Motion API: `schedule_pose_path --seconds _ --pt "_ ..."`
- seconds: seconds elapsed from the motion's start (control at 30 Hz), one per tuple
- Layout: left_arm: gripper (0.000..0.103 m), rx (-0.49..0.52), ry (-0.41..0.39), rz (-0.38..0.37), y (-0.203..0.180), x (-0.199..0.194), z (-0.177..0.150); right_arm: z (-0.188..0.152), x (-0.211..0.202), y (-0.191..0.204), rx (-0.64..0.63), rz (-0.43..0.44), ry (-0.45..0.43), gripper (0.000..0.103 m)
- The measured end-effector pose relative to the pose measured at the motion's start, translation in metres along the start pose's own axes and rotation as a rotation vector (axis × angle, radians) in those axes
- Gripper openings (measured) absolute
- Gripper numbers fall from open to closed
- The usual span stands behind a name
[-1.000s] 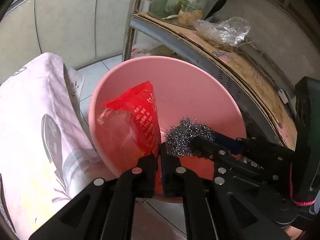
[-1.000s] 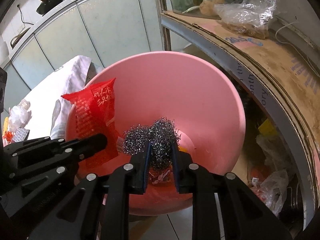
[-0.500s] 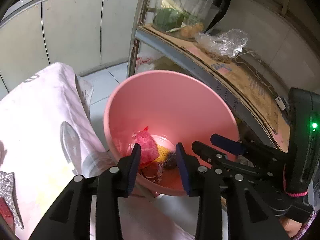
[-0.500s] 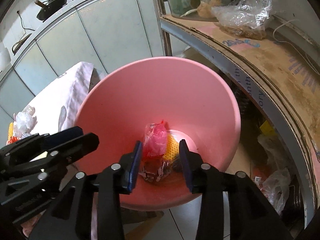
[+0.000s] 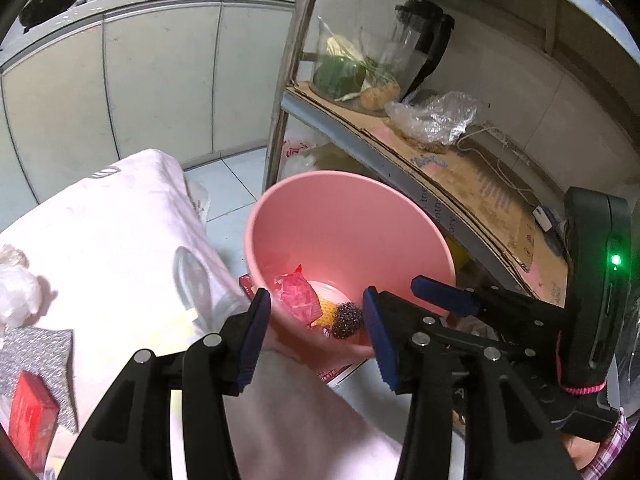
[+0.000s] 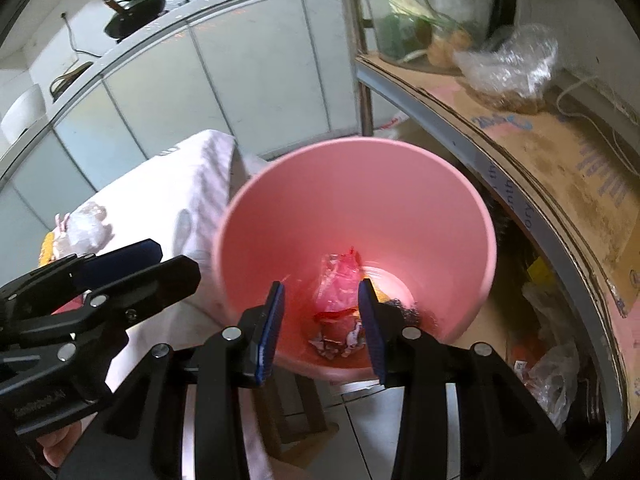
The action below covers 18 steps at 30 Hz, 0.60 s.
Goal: Collect trash
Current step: 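Move both grippers back over the remaining trash on the sheet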
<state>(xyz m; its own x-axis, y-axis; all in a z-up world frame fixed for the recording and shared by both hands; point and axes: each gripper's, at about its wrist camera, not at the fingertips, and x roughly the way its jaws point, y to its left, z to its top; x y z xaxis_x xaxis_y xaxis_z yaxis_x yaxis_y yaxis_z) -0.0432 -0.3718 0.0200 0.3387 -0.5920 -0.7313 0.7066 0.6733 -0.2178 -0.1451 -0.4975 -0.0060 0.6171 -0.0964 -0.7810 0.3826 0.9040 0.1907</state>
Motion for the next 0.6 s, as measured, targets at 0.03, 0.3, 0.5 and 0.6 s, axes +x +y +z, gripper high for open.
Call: schedule_pose_path --seconds 0.03,0.3,0.5,0.6 --pt "0.048 -0.002 -0.004 0.000 0.002 -0.005 -0.002 0.000 -0.003 0.005 -0.007 0.008 -0.003 0.039" --pt "0.053 -0.025 -0.031 0.041 0.037 -0.047 -0.025 -0.005 -0.013 0.041 -0.062 0.062 -0.011 0.039" --pt "0.053 -0.033 -0.035 0.103 0.070 -0.079 -0.052 -0.008 -0.011 0.073 -0.092 0.114 0.004 0.039" --pt "0.053 -0.040 -0.042 0.134 0.090 -0.097 -0.067 -0.012 -0.007 0.092 -0.110 0.144 0.018 0.039"
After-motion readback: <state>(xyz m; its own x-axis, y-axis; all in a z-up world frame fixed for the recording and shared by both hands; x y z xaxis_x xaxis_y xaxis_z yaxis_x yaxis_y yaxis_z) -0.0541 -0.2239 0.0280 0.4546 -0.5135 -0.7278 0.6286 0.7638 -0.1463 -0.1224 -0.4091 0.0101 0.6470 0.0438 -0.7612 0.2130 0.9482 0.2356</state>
